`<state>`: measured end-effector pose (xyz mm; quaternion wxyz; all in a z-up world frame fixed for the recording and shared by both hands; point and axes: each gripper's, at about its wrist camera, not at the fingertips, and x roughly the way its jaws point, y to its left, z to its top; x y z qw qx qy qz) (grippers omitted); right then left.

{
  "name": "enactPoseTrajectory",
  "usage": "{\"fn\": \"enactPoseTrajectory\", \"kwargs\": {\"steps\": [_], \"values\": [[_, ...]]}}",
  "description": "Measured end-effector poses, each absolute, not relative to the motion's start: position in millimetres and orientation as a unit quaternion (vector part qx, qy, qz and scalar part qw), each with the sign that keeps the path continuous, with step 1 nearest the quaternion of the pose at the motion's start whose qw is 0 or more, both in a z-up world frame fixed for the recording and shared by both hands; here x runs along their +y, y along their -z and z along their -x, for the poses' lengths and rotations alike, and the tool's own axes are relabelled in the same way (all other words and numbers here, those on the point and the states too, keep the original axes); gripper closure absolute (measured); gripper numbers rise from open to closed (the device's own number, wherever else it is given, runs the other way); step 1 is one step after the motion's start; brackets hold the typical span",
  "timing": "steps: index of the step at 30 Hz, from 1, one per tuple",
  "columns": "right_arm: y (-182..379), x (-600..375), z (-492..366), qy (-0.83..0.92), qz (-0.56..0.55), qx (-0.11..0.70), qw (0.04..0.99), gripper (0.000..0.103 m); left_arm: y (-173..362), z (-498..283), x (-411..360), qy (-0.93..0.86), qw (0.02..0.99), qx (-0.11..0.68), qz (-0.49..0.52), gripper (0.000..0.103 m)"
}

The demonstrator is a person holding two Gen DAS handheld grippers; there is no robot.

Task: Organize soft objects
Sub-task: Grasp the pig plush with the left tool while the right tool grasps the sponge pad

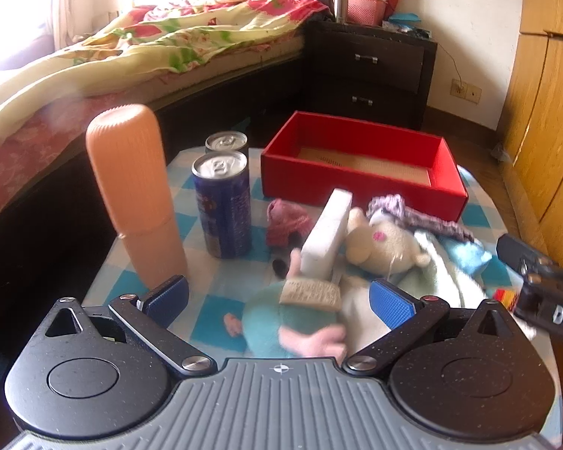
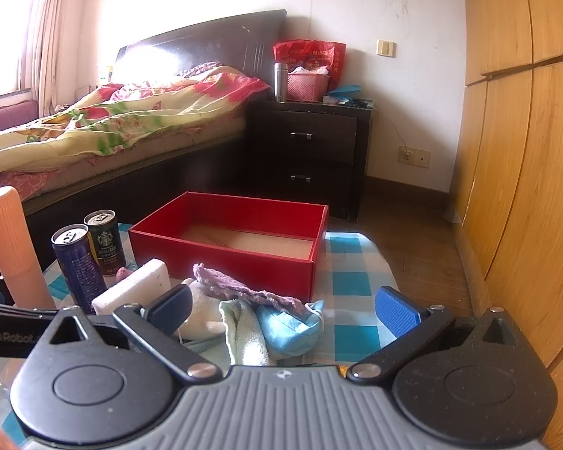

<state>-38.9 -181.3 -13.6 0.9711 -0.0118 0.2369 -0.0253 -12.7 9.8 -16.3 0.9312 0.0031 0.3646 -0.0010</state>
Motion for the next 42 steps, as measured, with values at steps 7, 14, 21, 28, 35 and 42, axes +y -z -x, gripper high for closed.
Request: {"fn": "enactPoseTrajectory", "kwargs": {"steps": [7,14,21,28,35,42], "values": [[20,-192,40,0.016,0.007,0.265,0.964,0.018,37,39,25,0.031,0.920,0.390,-0.023,0.005],[27,-200,39,0.014,-0.007,0.284,0.959,0.018,41,21,15,0.066,0.911,0.408,0.001,0.005],[26,-199,37,-0.013,-0.035,0.295,0.955,0.018,61,8,7,0.070,0.892,0.447,0.004,0.012],[35,-177,20,-0.057,-0.042,0.339,0.938,0.018,71,5,19,0.092,0.876,0.473,0.037,0.031],[46,-172,12,-0.064,-0.048,0.370,0.926,0.018,62,13,26,0.092,0.880,0.464,0.031,0.036],[58,-158,4,-0.095,-0.046,0.398,0.911,0.018,62,16,39,0.089,0.880,0.465,0.033,0.036]]}}
